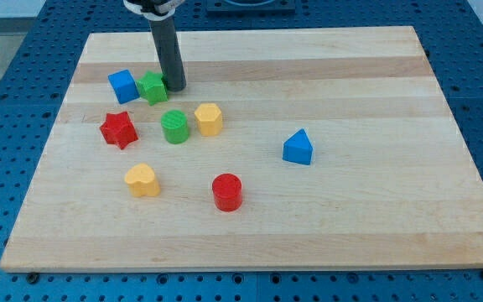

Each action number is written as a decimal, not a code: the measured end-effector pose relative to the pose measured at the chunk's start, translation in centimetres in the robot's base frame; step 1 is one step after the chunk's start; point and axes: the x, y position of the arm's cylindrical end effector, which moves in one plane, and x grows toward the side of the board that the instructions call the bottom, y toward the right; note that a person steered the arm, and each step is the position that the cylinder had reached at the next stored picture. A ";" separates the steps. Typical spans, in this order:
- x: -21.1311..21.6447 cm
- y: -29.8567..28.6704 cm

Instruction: Slightly push blue cube towards its bottom

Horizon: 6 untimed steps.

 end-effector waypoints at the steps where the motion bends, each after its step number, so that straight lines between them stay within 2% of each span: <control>1: 0.0 -1.1; 4: -0.4 -2.4; 5: -2.6 -2.4; 6: -3.1 -3.8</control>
